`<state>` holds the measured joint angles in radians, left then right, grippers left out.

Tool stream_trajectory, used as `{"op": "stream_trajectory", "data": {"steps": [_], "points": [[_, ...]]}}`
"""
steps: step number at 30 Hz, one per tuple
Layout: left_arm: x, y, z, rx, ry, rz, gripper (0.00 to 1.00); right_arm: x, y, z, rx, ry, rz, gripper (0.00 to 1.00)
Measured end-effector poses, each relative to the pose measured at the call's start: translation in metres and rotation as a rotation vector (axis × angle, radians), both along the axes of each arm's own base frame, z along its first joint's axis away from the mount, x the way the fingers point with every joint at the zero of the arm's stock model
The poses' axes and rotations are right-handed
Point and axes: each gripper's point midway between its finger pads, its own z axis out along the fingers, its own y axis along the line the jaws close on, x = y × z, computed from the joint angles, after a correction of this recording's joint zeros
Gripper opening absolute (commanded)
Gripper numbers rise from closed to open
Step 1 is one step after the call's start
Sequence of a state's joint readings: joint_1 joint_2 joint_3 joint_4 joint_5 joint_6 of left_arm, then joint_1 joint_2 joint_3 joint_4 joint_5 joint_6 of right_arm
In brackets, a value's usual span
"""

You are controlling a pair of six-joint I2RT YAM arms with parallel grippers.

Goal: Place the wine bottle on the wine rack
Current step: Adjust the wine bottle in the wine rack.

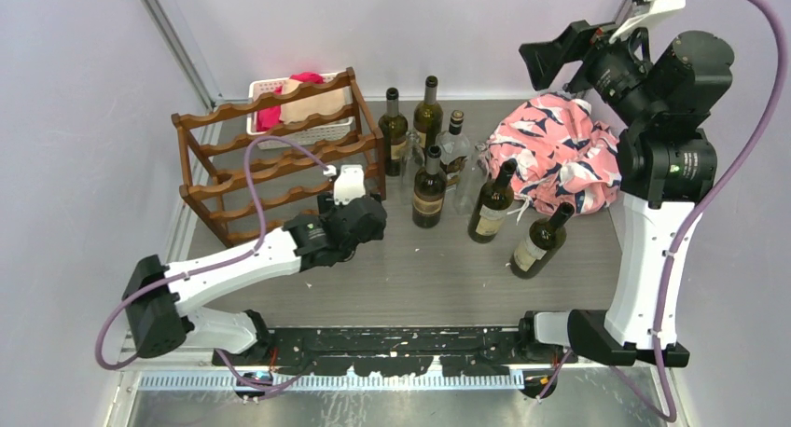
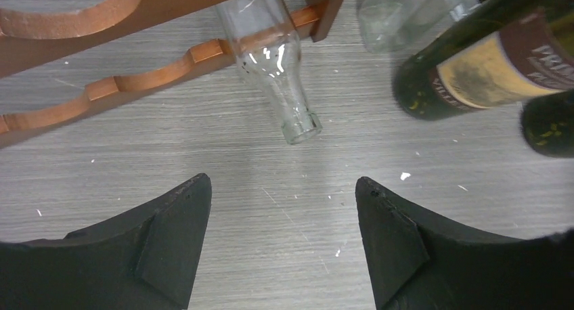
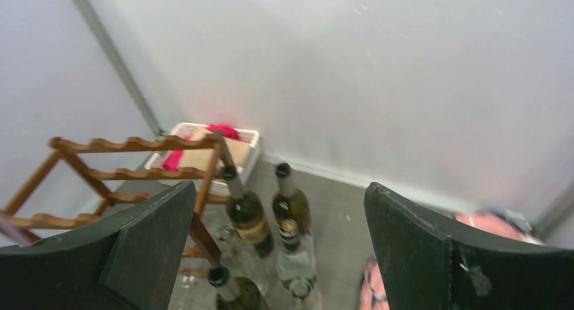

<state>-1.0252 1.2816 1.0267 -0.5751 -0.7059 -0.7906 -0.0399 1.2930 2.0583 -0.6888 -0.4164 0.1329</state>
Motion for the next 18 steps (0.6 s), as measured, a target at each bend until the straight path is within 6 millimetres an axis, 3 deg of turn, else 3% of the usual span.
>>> {"op": "stream_trajectory", "data": {"steps": [4,6,8,13,18], "points": [[0.009,-0.002,-0.019,0.031,0.009,0.073,0.76,-0.007,0.022,0.035,-0.014,-0.084,0.123,1.0],[0.015,-0.006,-0.026,0.046,0.011,0.107,0.76,-0.004,0.027,0.062,-0.031,-0.146,0.152,1.0],[0.02,-0.011,-0.031,0.051,0.009,0.135,0.76,0.0,0.026,0.074,-0.054,-0.178,0.152,1.0],[0.03,-0.013,-0.045,0.072,0.013,0.172,0.75,0.0,0.018,0.043,-0.069,-0.062,0.151,1.0],[0.046,-0.014,-0.057,0.073,0.009,0.206,0.75,-0.002,-0.029,0.031,-0.01,-0.009,0.082,1.0]]}}
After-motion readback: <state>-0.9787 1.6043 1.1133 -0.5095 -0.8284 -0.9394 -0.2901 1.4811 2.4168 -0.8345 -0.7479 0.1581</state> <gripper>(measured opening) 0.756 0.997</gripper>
